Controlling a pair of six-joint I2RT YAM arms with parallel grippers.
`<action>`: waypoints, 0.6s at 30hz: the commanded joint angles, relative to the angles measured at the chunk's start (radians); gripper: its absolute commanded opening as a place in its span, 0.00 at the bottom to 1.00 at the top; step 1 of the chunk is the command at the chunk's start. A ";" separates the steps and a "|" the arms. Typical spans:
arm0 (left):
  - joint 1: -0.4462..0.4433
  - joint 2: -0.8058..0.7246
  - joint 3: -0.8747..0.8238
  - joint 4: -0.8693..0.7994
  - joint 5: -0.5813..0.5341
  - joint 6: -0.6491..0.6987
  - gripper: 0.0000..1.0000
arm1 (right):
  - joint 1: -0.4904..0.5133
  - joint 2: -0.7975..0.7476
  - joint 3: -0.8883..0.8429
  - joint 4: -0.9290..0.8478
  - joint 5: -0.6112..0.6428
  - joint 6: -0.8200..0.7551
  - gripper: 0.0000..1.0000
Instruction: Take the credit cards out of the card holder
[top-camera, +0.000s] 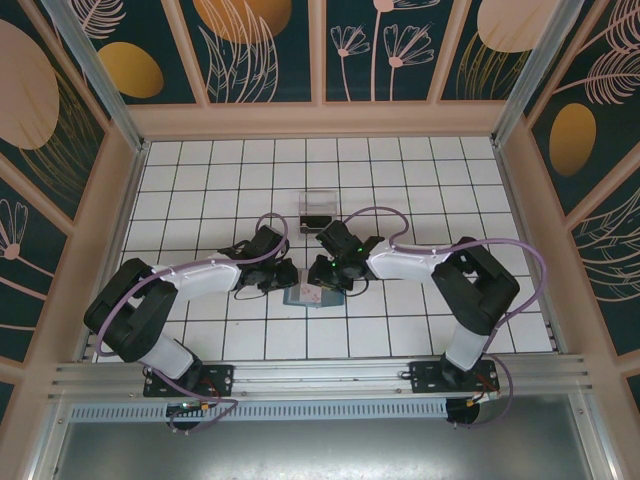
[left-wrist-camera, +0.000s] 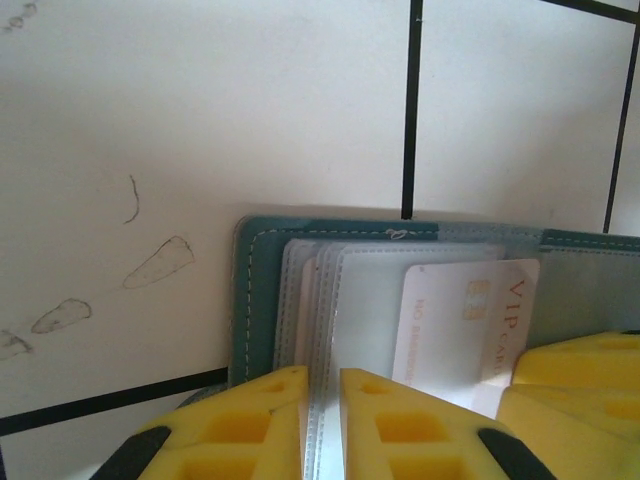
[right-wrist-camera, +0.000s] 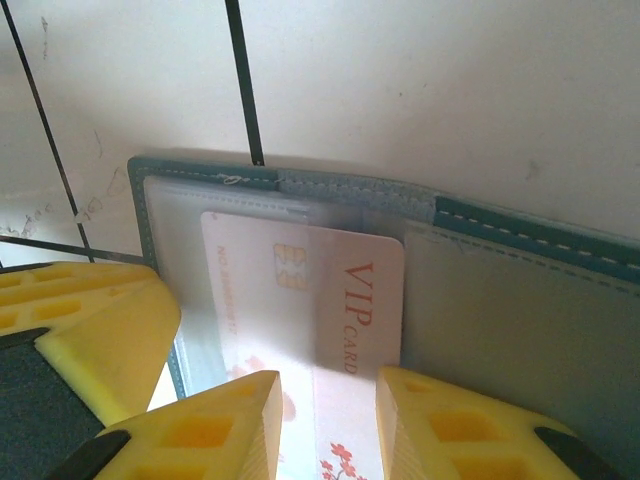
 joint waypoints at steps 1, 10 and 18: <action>-0.004 -0.030 0.027 -0.045 -0.006 0.012 0.17 | -0.009 -0.037 0.010 -0.036 0.030 0.002 0.32; -0.004 -0.038 0.045 -0.048 0.031 0.017 0.16 | -0.015 -0.034 -0.020 -0.012 0.022 0.005 0.31; -0.005 -0.003 0.036 0.000 0.133 0.041 0.15 | -0.019 -0.005 -0.044 0.019 0.008 0.005 0.31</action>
